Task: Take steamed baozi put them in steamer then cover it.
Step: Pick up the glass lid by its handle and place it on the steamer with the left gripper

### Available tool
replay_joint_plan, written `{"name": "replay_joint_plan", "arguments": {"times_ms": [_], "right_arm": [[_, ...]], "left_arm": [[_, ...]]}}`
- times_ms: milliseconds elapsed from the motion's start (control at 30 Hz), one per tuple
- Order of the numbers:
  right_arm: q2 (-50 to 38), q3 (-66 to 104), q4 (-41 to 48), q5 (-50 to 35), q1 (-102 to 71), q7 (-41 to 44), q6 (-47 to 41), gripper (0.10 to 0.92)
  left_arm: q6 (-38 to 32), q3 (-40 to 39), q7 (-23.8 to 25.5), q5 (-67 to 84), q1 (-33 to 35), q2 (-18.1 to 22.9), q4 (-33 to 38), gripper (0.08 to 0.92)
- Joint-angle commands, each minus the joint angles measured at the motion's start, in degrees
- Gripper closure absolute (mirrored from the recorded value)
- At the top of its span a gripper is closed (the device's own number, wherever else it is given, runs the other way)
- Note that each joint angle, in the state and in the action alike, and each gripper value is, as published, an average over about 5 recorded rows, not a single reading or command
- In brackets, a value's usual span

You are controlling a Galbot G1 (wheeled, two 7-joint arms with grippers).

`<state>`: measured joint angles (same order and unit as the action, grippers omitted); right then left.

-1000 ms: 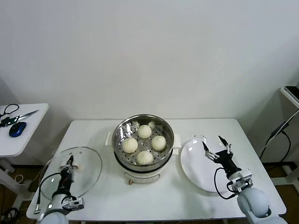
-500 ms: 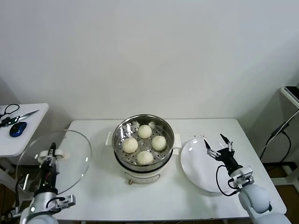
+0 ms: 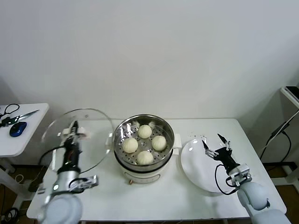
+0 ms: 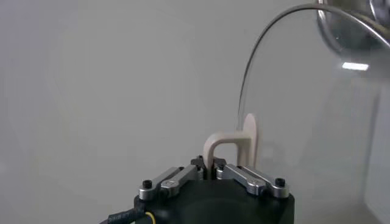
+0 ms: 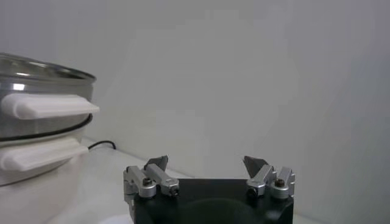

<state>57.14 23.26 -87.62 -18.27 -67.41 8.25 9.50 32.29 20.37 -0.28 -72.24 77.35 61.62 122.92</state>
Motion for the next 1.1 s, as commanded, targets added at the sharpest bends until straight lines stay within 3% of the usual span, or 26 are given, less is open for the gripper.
{"name": "replay_joint_plan", "arguments": {"times_ms": [33,200,467,767,1100], "right_arm": [[0.3,0.4,1.9,0.7,0.5,0.5,0.4,0.203],[0.3,1.4,2.3,0.7,0.1,0.5,0.8,0.203],[0.5,2.3,2.3,1.4,-0.9,0.7,1.3,0.203],[0.8,3.5,2.2,2.0,-1.8,0.7,1.6,0.203],[1.1,4.6,2.5,2.4,-2.5,1.1,2.0,0.203]], "left_arm": [[12.7,-25.7,18.2,-8.2,-21.3,2.8,-3.2,0.850],[12.7,-28.7,19.9,-13.7,-21.6,10.8,-7.8,0.850],[12.7,-28.0,15.4,-14.3,-23.0,18.5,-14.3,0.850],[12.7,-29.0,15.5,-14.2,-24.4,21.7,-18.9,0.850],[12.6,-29.2,15.9,-15.4,-24.3,21.9,-21.8,0.850]]}}
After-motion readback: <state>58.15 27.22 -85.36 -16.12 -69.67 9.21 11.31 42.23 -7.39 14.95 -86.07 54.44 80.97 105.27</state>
